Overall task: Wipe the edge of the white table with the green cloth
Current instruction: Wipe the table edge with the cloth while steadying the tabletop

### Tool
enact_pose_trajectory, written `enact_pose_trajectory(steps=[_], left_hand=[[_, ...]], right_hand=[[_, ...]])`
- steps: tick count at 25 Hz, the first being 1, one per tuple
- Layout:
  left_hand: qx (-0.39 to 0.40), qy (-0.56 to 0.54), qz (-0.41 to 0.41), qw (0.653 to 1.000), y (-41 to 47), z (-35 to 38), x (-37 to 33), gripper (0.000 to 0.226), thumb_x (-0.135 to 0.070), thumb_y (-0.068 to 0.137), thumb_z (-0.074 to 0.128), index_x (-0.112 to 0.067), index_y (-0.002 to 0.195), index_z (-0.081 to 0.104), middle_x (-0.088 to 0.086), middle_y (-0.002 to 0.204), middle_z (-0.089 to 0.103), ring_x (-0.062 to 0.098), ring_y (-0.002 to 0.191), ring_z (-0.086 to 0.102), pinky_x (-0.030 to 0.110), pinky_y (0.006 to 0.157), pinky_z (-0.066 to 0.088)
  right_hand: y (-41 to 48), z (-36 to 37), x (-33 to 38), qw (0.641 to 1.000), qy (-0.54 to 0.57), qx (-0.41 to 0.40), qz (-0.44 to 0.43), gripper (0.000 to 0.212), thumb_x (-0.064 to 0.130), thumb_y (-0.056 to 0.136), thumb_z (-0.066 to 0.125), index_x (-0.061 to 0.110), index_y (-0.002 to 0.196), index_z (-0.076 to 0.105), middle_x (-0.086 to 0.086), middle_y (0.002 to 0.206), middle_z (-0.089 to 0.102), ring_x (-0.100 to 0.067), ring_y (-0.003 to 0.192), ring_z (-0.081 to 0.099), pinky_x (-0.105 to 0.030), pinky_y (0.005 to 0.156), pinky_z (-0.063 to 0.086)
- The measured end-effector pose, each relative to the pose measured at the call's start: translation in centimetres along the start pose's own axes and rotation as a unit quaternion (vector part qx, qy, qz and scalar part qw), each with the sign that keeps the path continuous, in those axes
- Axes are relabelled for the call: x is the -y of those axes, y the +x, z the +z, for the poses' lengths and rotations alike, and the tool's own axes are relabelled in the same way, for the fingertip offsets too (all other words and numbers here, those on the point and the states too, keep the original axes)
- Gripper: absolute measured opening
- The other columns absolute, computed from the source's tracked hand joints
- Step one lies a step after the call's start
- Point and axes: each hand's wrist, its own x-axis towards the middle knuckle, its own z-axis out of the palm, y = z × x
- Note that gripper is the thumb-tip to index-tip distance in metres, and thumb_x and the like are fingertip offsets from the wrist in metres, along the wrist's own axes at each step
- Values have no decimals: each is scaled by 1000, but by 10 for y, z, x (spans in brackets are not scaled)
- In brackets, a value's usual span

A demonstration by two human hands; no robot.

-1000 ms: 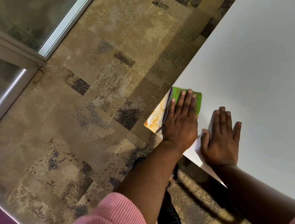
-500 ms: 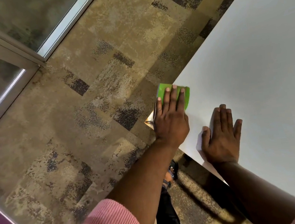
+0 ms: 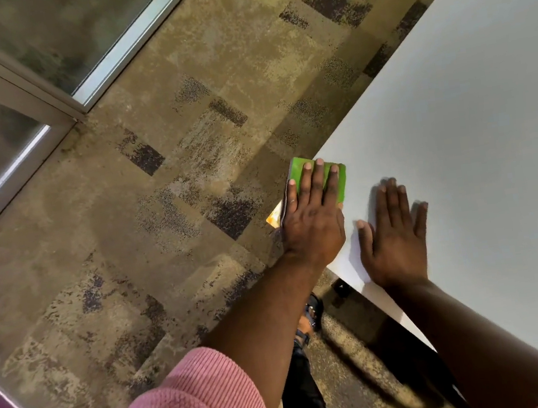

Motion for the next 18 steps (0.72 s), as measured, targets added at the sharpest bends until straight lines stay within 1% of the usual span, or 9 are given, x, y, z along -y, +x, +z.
enact_pose_trajectory(steps=[2, 4, 6, 8, 11, 13, 15, 18], left_hand=[[-7, -17, -15, 1000, -16, 0, 0, 77, -36, 96, 37, -15, 164, 10, 11, 173, 10, 28, 161, 5, 51, 129, 9], [1, -12, -20, 1000, -44, 4, 1, 79, -32, 95, 42, -16, 164, 8, 11, 173, 10, 29, 161, 4, 53, 129, 11], [20, -11, -19, 1000, -64, 6, 3, 77, -30, 96, 38, -16, 165, 7, 11, 174, 8, 29, 161, 1, 53, 129, 10], [27, -10, -18, 999, -61, 3, 2, 76, -30, 97, 38, -16, 165, 6, 11, 174, 6, 29, 161, -1, 54, 129, 10], [30, -2, -23, 999, -27, -5, -2, 80, -32, 98, 47, -15, 164, 6, 12, 174, 5, 29, 161, 0, 53, 129, 9], [24, 2, -32, 999, -16, -5, -2, 80, -32, 98, 46, -15, 164, 6, 12, 174, 5, 29, 161, -1, 53, 129, 8], [16, -5, -42, 999, -23, -2, -3, 80, -32, 97, 46, -14, 164, 6, 12, 174, 5, 29, 161, 0, 54, 129, 10], [15, -23, -67, 997, -65, 5, -11, 79, -30, 97, 45, -15, 165, 7, 11, 174, 6, 28, 161, 2, 53, 128, 13]], right_hand=[[18, -2, 9, 1000, 8, 2, -12, 68, 50, 109, 13, 14, 165, -1, -8, 174, -3, -24, 160, -6, -53, 128, -3], [26, -1, 11, 1000, 19, 8, 2, 67, 49, 109, 11, 14, 165, 1, -7, 174, -2, -22, 160, -7, -54, 128, 0], [27, 2, 9, 1000, 20, 5, 8, 67, 48, 108, 12, 14, 165, 4, -7, 174, 1, -22, 160, -5, -55, 128, 1], [25, 3, 9, 1000, 17, -4, 9, 67, 48, 107, 14, 13, 165, 8, -8, 174, 5, -23, 161, -1, -54, 128, 3], [28, 1, 11, 1000, 16, -13, 12, 67, 46, 107, 17, 12, 164, 12, -9, 173, 10, -24, 161, 3, -55, 128, 5], [27, 1, 11, 1000, 14, -12, 8, 67, 45, 107, 19, 12, 164, 12, -9, 173, 10, -24, 161, 3, -54, 128, 4], [27, 2, 10, 1000, 11, -12, 6, 67, 45, 107, 19, 12, 164, 12, -9, 173, 9, -23, 161, 2, -54, 128, 4], [27, 0, 11, 1000, 16, -10, 3, 68, 48, 106, 17, 12, 165, 11, -8, 174, 8, -23, 161, 1, -54, 128, 4]])
